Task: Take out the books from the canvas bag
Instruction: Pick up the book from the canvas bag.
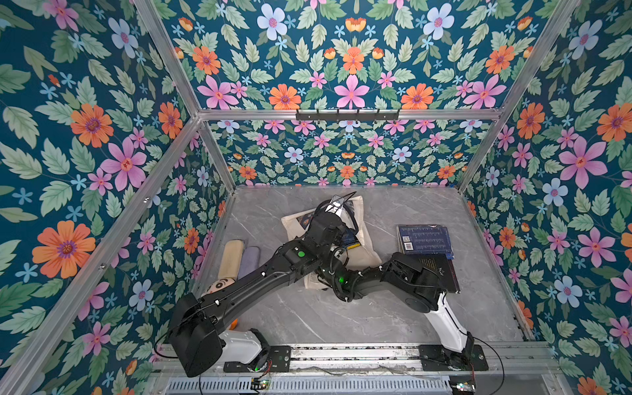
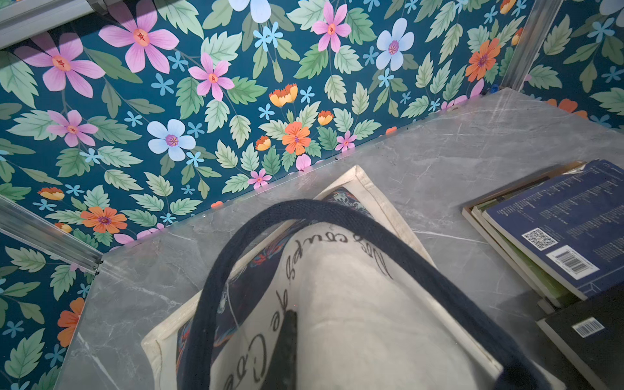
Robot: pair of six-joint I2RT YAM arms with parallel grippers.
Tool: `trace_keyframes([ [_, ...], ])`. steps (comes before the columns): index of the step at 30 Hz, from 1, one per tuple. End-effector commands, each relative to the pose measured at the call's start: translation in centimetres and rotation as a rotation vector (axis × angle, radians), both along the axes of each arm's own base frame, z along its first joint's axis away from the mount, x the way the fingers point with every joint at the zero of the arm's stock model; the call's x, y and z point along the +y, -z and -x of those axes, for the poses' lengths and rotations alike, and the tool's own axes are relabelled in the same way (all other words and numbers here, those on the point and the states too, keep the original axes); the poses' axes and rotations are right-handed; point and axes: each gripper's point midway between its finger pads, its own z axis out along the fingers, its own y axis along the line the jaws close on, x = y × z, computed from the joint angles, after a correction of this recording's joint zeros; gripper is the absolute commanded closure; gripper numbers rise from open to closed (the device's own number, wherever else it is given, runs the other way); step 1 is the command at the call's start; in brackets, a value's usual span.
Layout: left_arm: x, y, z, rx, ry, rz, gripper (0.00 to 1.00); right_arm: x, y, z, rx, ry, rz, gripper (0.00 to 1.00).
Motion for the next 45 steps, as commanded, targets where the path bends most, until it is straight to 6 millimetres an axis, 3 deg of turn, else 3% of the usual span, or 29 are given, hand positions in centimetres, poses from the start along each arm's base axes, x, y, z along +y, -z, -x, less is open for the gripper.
trace_keyframes([
  [1, -0.3, -2.2, -0.5, -0.066, -0.013, 0.079, 1.0, -0.3, -1.6, -1.2, -0.043, 0.03, -0.046, 0.58],
  [7, -0.2, -2.2, -0.6, -0.069, -0.017, 0.07, 1.0, -0.9, -3.5, -1.6, -0.081, 0.039, -0.049, 0.62],
  [12, -0.1, -2.2, -0.6, -0.073, -0.024, 0.065, 1.0, -2.1, -3.9, -1.7, -0.087, 0.066, -0.042, 0.65],
  [22, 0.1, -2.3, -0.6, -0.077, -0.028, 0.059, 1.0, -6.4, -2.6, -3.2, -0.058, 0.137, -0.035, 0.66],
  [31, 0.2, -2.5, -0.5, -0.08, -0.029, 0.062, 1.0, -8.7, -2.4, -5.0, -0.07, 0.162, 0.0, 0.66],
  [39, 0.0, -2.4, -0.5, -0.077, -0.023, 0.059, 1.0, -8.6, -1.7, -6.7, -0.083, 0.117, 0.071, 0.66],
  [45, 0.1, -2.4, -0.6, -0.08, -0.03, 0.054, 1.0, -7.6, -2.4, -6.3, -0.112, 0.058, 0.095, 0.82],
])
